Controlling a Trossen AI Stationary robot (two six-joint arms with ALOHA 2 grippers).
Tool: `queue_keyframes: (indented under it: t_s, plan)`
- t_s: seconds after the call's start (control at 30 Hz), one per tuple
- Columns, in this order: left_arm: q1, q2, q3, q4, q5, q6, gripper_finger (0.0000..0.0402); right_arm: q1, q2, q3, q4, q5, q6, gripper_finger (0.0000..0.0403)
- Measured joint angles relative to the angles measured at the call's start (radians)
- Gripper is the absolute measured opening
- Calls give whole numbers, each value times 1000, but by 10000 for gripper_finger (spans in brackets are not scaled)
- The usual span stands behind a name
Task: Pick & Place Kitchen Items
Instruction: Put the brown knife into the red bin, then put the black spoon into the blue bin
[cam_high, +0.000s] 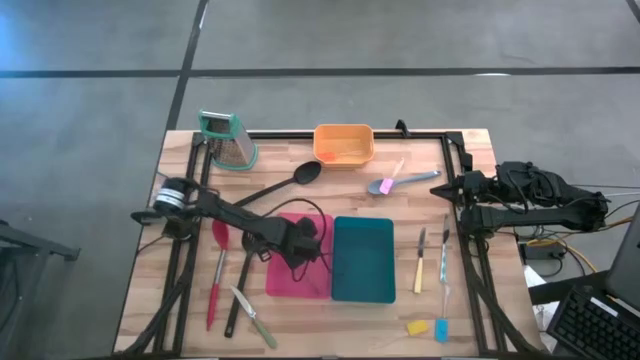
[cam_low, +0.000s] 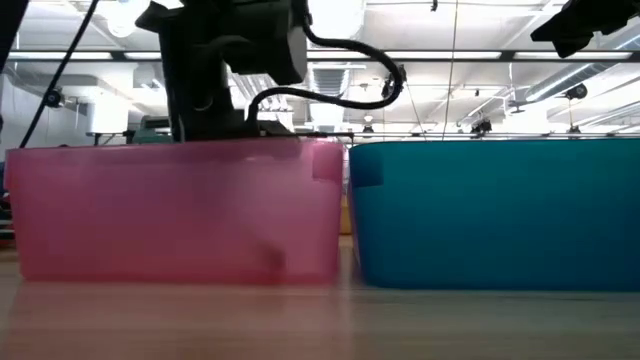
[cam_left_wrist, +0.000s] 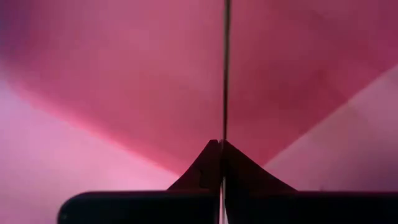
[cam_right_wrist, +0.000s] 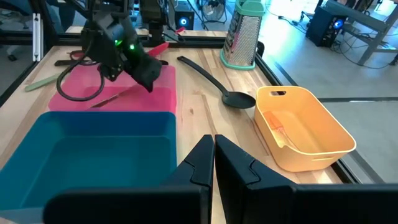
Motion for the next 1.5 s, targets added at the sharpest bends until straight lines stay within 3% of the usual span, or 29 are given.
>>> queue_keyframes:
  t_s: [0.2, 0.63, 0.93, 1.3, 1.5]
  plan:
    - [5, 5, 8, 2, 4, 8, 2, 0, 0, 0, 0, 0, 0, 8]
    - [6, 4, 19, 26, -2, -32, 56, 0, 0, 0, 0, 0, 0, 8]
    - [-26, 2, 105, -142, -118, -317, 83, 0, 0, 0, 0, 0, 0, 8]
    - [-55, -15, 261, -426, -111, -631, 81, 0, 0, 0, 0, 0, 0, 8]
    - [-56, -128, 242, -423, -88, -690, 78, 0, 0, 0, 0, 0, 0, 8]
